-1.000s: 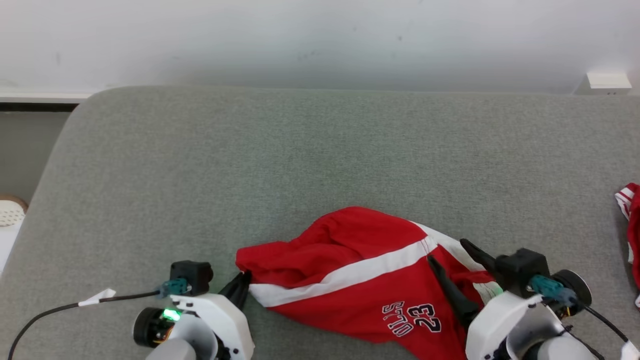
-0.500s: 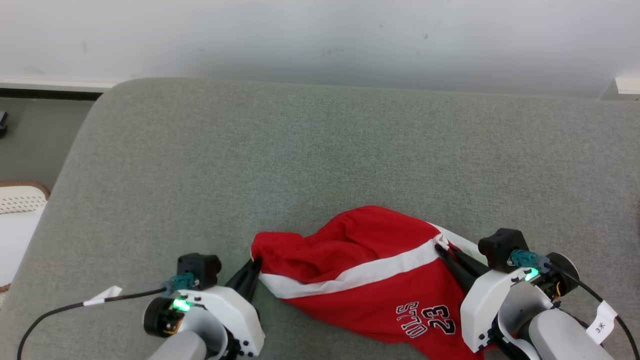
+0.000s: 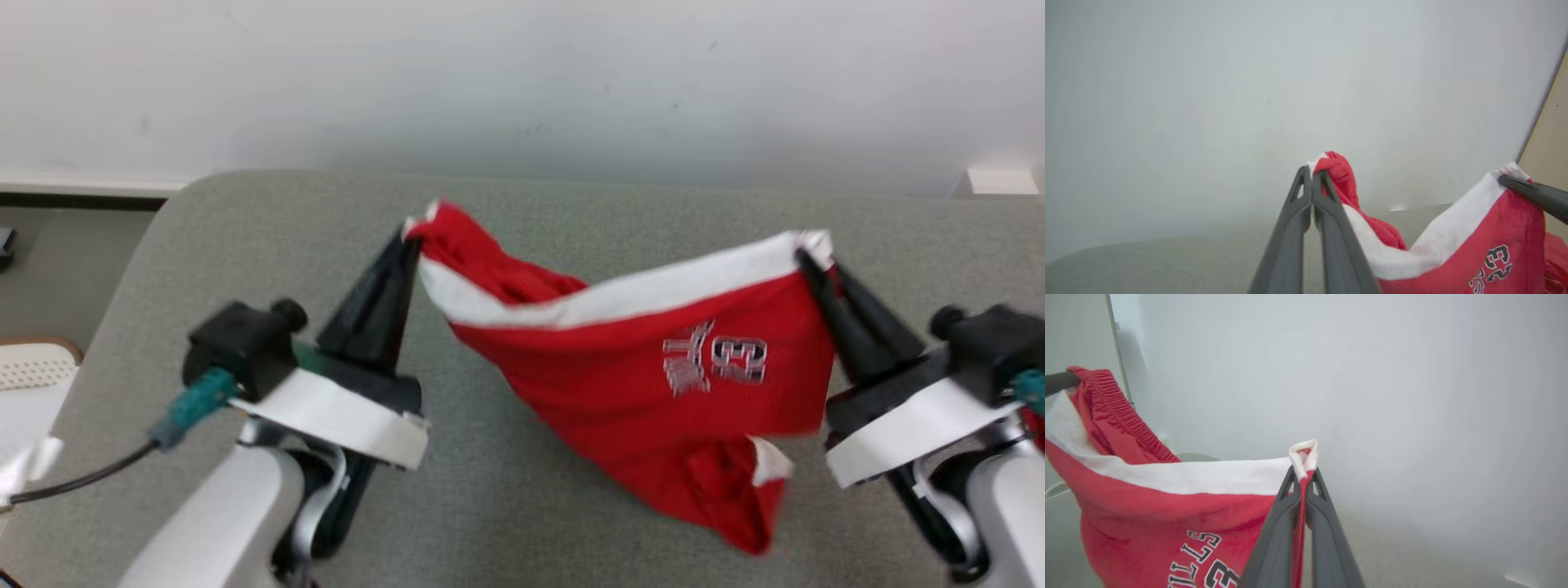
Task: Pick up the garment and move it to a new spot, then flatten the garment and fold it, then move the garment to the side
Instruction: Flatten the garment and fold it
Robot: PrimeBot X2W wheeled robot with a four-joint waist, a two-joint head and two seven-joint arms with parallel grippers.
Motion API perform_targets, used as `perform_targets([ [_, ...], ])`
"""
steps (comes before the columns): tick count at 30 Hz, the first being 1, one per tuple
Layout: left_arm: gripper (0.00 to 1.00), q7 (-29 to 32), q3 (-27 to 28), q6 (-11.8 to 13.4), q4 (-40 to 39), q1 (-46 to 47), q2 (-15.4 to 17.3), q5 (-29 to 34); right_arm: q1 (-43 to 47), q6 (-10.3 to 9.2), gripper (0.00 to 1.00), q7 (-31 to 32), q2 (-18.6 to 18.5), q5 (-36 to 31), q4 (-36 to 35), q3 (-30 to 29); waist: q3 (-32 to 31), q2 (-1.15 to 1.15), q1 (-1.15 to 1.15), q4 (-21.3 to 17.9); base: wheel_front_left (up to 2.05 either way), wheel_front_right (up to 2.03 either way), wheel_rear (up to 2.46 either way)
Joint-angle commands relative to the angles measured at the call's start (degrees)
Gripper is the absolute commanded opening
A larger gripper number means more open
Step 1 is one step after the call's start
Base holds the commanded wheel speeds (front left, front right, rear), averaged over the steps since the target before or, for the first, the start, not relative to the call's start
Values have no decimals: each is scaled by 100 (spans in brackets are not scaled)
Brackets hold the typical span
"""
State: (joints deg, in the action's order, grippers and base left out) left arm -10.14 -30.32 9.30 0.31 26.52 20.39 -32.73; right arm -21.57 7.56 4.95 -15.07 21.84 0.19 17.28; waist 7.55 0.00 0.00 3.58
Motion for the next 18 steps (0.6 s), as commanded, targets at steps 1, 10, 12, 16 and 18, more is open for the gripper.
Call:
perform_targets([
  [1,0,64,67,65,-403,205,124,125,-67,-17,0,-98,-42,-104,-291,-205,-123,0,0,-73,0,0,0],
  [10,0,767,476,424,-2223,1289,595,610,-629,-17,0,149,-33,-646,-1945,-1325,-452,0,0,-338,0,0,0],
  [12,0,956,516,441,-2385,1497,640,619,-763,-17,0,271,-6,-677,-2134,-1457,-443,0,0,-385,0,0,0],
  [16,0,1288,494,384,-2248,1767,569,399,-1015,-17,0,467,22,-638,-2148,-1529,-364,0,0,-439,0,0,0],
  [18,0,1373,487,318,-1919,1884,421,176,-1143,-17,0,488,31,-569,-1935,-1484,-280,0,0,-455,0,0,0],
])
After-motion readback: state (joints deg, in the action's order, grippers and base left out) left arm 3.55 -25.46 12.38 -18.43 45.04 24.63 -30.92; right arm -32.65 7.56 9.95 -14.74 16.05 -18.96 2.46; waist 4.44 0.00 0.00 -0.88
